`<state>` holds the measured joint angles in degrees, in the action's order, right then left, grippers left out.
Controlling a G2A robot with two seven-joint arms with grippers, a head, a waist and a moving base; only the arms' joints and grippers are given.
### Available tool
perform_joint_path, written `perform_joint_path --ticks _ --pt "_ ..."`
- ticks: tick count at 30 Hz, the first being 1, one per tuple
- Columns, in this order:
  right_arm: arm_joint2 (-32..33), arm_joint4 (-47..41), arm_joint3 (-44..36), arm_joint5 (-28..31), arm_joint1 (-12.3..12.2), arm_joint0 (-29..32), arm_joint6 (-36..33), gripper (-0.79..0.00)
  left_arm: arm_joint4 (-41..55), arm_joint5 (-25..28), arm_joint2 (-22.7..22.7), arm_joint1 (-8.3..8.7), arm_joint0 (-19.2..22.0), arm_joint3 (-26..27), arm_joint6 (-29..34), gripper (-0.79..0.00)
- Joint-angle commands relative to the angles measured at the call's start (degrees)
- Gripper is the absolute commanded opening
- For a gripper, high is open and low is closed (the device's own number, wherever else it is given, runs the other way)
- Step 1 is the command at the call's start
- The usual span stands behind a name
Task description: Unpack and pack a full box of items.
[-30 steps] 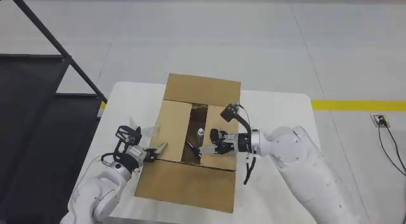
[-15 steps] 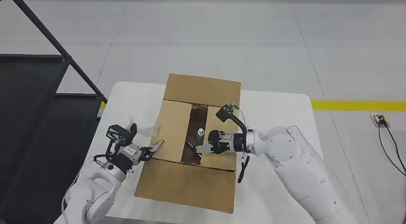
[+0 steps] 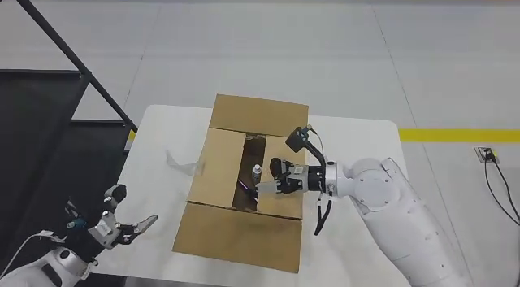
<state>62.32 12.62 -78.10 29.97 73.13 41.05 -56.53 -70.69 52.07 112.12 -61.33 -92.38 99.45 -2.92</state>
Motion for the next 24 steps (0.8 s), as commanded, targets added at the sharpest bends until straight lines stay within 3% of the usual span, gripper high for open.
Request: perform_joint_path --ticks 1,5,13,19,24 --pt "0.0 0.0 0.0 0.0 0.0 0.0 0.0 0.0 -2.6 4.0 0.9 0.38 -1.1 -0.7 -0.3 0.0" --pt "-0.2 1.1 -0.2 -1.4 0.0 0.9 1.8 0.0 -8.4 5.9 -0.9 1.06 -2.3 -0.8 -1.9 0.0" --pt "6.5 -1.2 2.7 -1.4 -0.8 3.6 15.0 0.0 -14.0 5.9 -7.1 2.6 -0.1 -2.2 -5.4 0.0" --pt "8.6 2.0 6.5 -5.5 -0.8 3.9 26.1 0.0 -12.0 5.9 -8.6 2.95 1.7 -2.9 -8.1 0.0" --pt "7.2 1.4 12.8 -9.7 0.1 0.4 32.4 0.0 -8.7 4.4 -9.4 2.95 2.6 -1.8 -8.3 0.0"
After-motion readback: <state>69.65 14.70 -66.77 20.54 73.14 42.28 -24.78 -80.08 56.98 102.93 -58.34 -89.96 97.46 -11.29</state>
